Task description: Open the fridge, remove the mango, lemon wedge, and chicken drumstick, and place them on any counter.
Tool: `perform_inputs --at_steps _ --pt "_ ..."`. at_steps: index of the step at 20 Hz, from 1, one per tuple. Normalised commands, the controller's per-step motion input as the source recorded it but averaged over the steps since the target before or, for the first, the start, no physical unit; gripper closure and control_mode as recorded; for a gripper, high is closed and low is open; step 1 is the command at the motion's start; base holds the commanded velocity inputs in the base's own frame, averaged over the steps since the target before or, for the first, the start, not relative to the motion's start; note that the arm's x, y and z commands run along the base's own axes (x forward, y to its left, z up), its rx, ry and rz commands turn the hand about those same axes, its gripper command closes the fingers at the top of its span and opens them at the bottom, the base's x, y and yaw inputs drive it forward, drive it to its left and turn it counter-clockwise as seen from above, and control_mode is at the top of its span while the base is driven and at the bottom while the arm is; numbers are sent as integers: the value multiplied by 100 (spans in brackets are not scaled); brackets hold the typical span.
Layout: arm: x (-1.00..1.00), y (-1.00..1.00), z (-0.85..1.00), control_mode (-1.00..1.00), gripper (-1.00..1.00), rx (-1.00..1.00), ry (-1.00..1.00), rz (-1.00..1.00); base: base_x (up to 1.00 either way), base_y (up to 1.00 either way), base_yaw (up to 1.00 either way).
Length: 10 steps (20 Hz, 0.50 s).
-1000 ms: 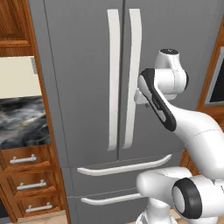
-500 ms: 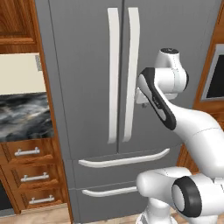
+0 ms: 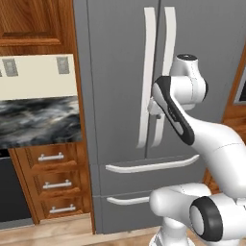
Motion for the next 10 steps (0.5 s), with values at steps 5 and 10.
perform_inputs --at_steps 5,10 --pt "0 0 0 100 -100 0 0 0 -12 17 0" --pt "0 0 0 100 -100 0 0 0 -17 0 0"
